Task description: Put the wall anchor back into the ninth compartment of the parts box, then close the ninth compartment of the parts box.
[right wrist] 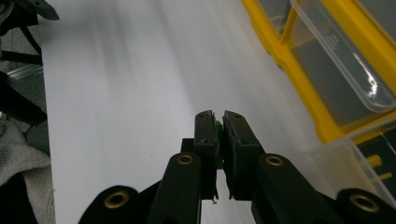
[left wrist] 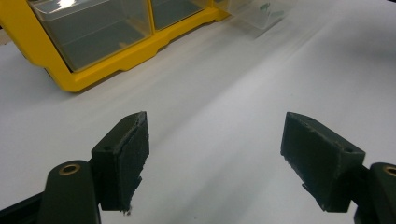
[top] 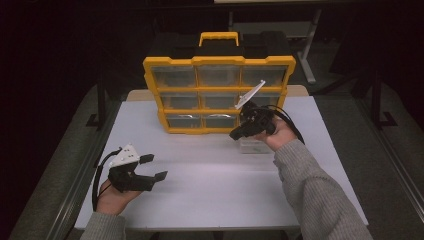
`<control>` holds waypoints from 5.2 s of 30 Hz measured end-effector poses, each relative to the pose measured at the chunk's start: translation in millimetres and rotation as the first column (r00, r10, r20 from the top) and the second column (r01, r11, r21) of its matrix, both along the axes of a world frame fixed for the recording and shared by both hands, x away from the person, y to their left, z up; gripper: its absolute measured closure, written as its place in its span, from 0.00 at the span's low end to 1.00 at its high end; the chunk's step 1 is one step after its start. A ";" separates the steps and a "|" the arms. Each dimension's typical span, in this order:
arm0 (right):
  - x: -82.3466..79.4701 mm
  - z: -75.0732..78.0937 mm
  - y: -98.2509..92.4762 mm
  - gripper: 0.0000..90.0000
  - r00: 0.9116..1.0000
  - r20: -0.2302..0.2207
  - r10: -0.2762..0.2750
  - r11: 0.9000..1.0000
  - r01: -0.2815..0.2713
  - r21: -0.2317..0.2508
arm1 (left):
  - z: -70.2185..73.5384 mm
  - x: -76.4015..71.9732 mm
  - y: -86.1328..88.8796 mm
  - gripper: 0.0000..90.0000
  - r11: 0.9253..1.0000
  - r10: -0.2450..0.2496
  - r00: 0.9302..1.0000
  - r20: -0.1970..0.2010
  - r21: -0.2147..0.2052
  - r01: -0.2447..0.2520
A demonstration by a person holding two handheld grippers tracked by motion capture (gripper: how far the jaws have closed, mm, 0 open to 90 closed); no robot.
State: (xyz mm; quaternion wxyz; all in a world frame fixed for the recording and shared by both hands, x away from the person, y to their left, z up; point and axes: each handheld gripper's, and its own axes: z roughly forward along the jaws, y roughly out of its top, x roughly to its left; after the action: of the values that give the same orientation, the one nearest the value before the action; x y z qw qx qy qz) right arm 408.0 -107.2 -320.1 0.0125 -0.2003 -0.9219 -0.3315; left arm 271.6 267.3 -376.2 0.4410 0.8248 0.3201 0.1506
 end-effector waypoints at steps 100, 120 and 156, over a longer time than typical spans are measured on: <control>1.1 -5.6 -67.7 0.74 0.967 -0.067 -0.245 0.969 0.247 0.009 | -2.0 2.2 0.0 0.26 1.000 -0.008 1.000 -0.002 -0.002 0.008; -20.3 2.8 -64.1 0.68 0.970 -0.061 -0.235 0.972 0.236 0.017 | 0.1 1.2 -0.6 0.26 1.000 -0.008 1.000 0.003 -0.006 0.008; -61.0 -23.8 -65.3 0.86 0.952 -0.120 -0.281 0.960 0.281 -0.018 | -0.7 -0.1 -3.0 0.24 1.000 -0.009 1.000 0.004 0.002 0.009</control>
State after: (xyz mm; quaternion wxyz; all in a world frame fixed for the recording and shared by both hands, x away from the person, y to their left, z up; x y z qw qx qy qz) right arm 347.0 -172.5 -343.9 0.0210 -0.3491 -0.8817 -0.3168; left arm 271.6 264.3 -377.0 0.4416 0.8263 0.3155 0.1505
